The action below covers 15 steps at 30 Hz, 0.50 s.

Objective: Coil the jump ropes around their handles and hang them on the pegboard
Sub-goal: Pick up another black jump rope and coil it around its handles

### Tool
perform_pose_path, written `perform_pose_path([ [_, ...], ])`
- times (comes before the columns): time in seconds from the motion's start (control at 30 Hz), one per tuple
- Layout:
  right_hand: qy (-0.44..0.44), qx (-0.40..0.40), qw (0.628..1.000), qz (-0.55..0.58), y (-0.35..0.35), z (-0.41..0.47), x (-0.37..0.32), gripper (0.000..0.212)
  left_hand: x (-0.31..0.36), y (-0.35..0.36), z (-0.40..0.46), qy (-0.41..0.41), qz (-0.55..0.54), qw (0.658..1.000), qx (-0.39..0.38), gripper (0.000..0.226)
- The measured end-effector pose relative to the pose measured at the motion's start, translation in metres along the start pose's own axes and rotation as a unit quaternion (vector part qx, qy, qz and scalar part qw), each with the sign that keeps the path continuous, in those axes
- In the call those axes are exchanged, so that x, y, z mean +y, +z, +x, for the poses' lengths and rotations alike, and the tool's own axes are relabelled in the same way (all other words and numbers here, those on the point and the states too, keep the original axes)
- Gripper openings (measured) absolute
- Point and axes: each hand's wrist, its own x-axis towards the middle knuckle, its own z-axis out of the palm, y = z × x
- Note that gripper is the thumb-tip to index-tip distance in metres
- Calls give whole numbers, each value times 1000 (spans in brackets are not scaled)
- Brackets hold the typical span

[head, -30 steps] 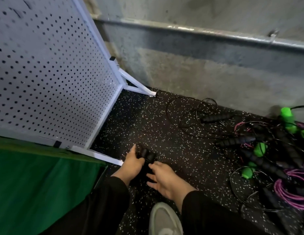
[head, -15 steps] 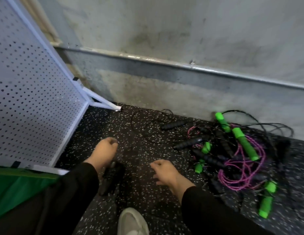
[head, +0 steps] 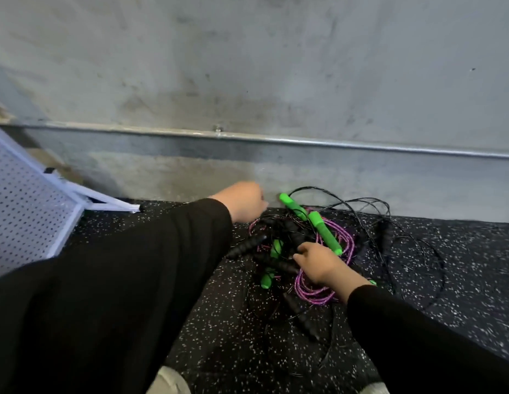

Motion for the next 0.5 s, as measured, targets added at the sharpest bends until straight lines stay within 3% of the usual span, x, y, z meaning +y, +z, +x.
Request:
perform_pose_path([
  [0.1,4,-4,999,-36,4,15,22,42,11,42,3,26,39,997,-60,32],
  [0.23,-46,-1,997,-69,19,37,26,42,-12,73,7,-18,81,981,-177,31],
  [0.5,-186,-50,956,-223,72,98,-35,43,-66,93,22,-82,30,977,-197,33],
])
